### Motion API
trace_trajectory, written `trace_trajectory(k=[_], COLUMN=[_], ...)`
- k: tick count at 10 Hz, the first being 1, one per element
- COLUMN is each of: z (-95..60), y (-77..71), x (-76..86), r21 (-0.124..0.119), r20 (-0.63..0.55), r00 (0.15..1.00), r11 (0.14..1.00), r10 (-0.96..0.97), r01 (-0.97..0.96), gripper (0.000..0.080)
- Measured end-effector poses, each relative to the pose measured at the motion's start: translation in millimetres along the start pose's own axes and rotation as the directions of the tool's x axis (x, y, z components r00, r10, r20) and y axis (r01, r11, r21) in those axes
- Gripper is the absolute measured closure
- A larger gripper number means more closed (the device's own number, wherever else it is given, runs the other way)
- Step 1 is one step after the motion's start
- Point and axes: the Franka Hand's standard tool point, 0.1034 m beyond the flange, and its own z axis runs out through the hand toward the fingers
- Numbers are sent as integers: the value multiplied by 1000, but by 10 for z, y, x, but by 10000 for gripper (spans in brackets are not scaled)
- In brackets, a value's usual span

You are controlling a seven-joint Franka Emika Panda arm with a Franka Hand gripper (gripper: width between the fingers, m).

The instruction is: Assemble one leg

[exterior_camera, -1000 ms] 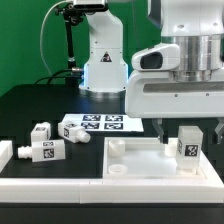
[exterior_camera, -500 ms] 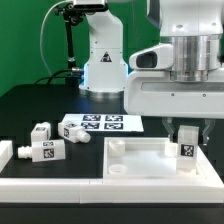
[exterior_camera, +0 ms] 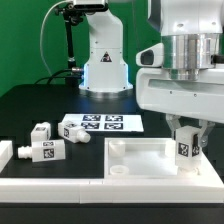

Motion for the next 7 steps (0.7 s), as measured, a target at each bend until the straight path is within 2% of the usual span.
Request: trace_trajectory(k=[2, 3, 4, 5, 6, 7], z=[10, 11, 12, 14, 13, -6], y=[-6, -6, -6, -5, -6, -29], x=[21, 19, 17, 18, 19, 35], r21=[28, 24, 23, 24, 27, 37], r20=[61, 67, 67, 67, 65, 55], r00=[941, 918, 913, 917, 934, 984], r11=[942, 919, 914, 918, 935, 984], r10=[333, 390, 402, 393, 352, 170], r01=[-336, -392, -405, -395, -355, -173], gripper=[515, 515, 442, 442, 248, 248])
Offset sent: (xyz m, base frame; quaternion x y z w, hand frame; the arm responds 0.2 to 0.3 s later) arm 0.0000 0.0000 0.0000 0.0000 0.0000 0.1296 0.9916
